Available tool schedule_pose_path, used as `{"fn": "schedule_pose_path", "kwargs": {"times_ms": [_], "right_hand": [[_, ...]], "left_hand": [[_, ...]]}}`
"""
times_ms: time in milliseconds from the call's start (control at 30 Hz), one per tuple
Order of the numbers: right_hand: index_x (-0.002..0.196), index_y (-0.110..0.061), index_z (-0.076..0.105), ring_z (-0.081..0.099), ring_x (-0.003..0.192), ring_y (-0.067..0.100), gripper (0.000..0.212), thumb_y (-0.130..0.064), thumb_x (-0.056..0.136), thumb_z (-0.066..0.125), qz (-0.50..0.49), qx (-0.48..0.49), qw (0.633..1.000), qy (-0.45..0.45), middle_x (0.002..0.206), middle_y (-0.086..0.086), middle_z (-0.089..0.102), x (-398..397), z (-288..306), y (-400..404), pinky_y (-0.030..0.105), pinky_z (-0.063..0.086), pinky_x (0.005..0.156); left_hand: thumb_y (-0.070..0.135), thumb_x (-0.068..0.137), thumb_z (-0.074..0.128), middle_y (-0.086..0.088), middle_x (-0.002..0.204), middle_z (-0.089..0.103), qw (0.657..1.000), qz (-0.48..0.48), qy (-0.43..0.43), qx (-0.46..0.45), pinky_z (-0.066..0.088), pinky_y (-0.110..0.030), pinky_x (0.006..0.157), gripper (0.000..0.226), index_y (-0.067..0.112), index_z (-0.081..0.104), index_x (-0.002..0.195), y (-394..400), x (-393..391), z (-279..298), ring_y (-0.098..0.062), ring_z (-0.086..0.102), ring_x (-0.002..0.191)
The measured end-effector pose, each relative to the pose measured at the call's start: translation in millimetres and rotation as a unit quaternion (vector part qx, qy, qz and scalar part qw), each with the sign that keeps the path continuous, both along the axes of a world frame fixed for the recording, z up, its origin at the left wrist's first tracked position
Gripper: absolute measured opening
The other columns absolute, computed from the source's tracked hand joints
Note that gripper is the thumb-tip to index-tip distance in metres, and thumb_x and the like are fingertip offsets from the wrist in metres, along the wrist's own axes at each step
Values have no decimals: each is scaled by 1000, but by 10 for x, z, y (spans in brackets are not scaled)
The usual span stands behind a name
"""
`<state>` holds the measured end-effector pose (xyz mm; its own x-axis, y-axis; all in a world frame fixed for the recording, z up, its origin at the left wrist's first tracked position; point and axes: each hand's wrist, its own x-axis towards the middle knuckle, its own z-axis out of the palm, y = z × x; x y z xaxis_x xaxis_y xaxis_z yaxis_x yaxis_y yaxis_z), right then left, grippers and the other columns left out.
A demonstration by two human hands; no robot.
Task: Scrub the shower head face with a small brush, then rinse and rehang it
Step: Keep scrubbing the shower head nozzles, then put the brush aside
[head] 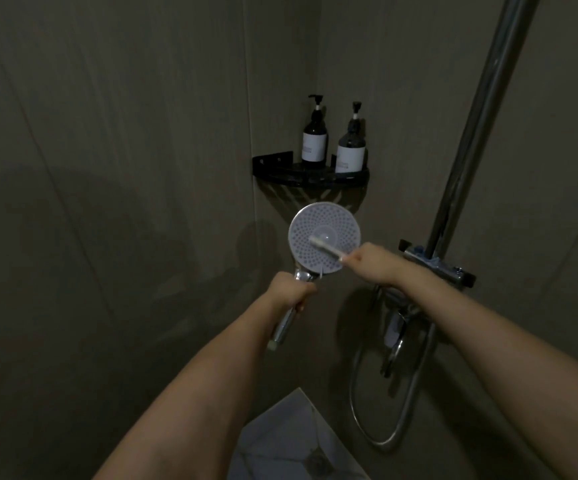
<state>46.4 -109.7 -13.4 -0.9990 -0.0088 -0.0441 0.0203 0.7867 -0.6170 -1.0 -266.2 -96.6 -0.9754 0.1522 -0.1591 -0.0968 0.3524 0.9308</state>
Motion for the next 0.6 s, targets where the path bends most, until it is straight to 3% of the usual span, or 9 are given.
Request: {"fn": "schedule_pose_path", "kwargs": {"times_ms": [100, 167, 233, 333, 500, 600], "right_hand": [[55, -19, 49, 40, 51, 13, 48, -34, 99, 39, 19, -27, 999, 6, 55, 0, 44, -14, 3, 126, 26, 33, 53], [51, -15, 47, 38, 47, 15, 55, -37, 100, 34, 2, -76, 996, 38, 50, 3, 43, -1, 44, 240, 27, 31, 53], [49, -17, 46, 39, 47, 14, 56, -35, 100, 35, 31, -47, 998, 36, 50, 2, 43, 36, 73, 275, 28, 32, 57], [49, -20, 46, 45, 53, 14, 54, -36, 100, 37, 68, 76, 995, -4, 54, 0, 44, 72, 39, 172, 27, 33, 58], [59, -20, 46, 50, 68, 21, 47, -40, 100, 33, 48, 167, 982, 68, 65, 3, 47, -23, 5, -29, 27, 37, 64], [59, -24, 45, 50, 63, 19, 45, -38, 100, 33, 71, 168, 982, 53, 69, 5, 52, 0, -19, -67, 28, 40, 61]], "left_hand": [[10, 82, 64, 3, 33, 46, 995, -13, -20, 92, 35, -17, 35, 29, 9, 49, 57, -15, 16, -15, -8, 41, 27], [20, 89, 52, 3, 37, 46, 981, -39, -76, 175, 35, -16, 38, 29, 10, 50, 62, -31, 35, 31, -9, 42, 30], [36, 93, 39, 1, 42, 47, 960, -62, -117, 246, 36, -20, 43, 40, 9, 54, 67, -53, 30, 121, -11, 43, 36], [53, 94, 30, -4, 50, 49, 938, -65, -105, 324, 40, -22, 45, 56, 9, 60, 76, -55, 19, 254, -14, 46, 41], [66, 91, 16, -5, 52, 49, 941, -61, -84, 322, 41, -21, 45, 71, 11, 60, 81, -28, 13, 369, -13, 48, 43], [66, 91, 15, -6, 61, 50, 943, -64, -63, 322, 41, -22, 47, 69, 12, 59, 83, -50, -14, 393, -12, 48, 44]]}}
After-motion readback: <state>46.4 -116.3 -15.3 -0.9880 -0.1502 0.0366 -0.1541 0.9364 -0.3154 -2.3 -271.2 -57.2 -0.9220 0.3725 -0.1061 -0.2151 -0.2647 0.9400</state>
